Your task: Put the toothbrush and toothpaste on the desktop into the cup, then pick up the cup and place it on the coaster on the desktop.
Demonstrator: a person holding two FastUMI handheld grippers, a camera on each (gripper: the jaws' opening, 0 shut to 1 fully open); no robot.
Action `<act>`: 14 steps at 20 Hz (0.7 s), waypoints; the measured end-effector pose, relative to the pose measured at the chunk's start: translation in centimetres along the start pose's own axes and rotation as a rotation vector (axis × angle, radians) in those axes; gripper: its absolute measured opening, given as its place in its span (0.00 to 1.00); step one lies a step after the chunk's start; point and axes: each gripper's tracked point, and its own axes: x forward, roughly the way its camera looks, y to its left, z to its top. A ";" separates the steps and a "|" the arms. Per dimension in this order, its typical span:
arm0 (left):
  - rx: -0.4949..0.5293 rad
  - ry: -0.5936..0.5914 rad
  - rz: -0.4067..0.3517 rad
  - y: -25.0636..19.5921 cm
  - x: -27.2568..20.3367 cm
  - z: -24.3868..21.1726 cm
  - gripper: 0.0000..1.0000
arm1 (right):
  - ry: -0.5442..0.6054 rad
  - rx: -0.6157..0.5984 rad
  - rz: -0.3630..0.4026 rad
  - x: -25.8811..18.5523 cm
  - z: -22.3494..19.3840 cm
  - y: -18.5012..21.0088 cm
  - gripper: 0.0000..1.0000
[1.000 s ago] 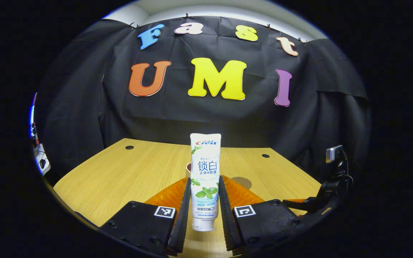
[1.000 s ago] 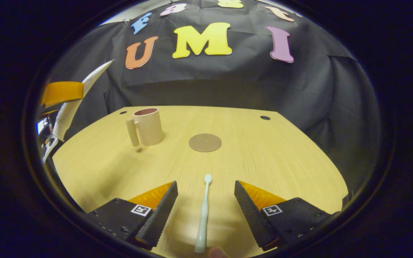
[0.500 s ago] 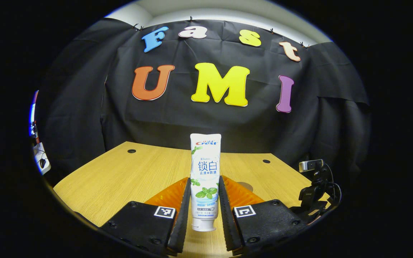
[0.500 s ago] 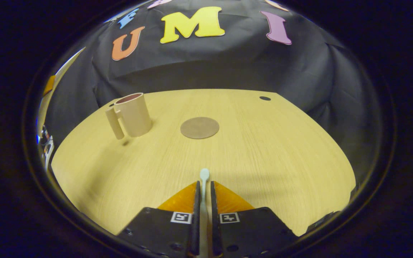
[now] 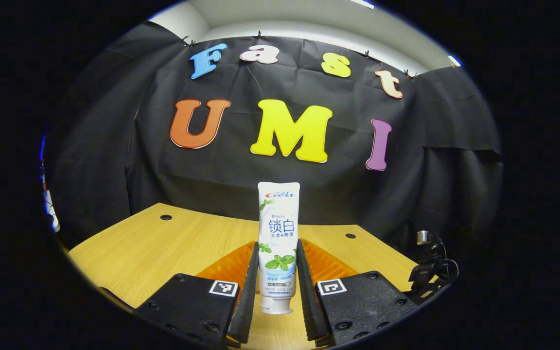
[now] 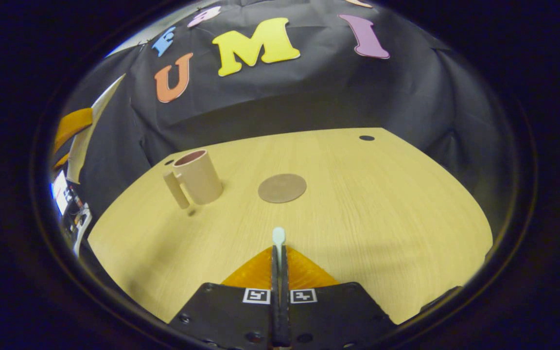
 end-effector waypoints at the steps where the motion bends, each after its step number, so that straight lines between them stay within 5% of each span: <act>1: -0.008 -0.005 -0.002 0.1 0.7 0.1 0.45 | -0.010 0.000 0.006 -0.2 0.2 -0.1 0.00; 14: -0.031 -0.088 0.005 2.9 11.6 0.1 0.45 | -0.127 -0.005 0.112 -4.1 4.4 1.4 0.00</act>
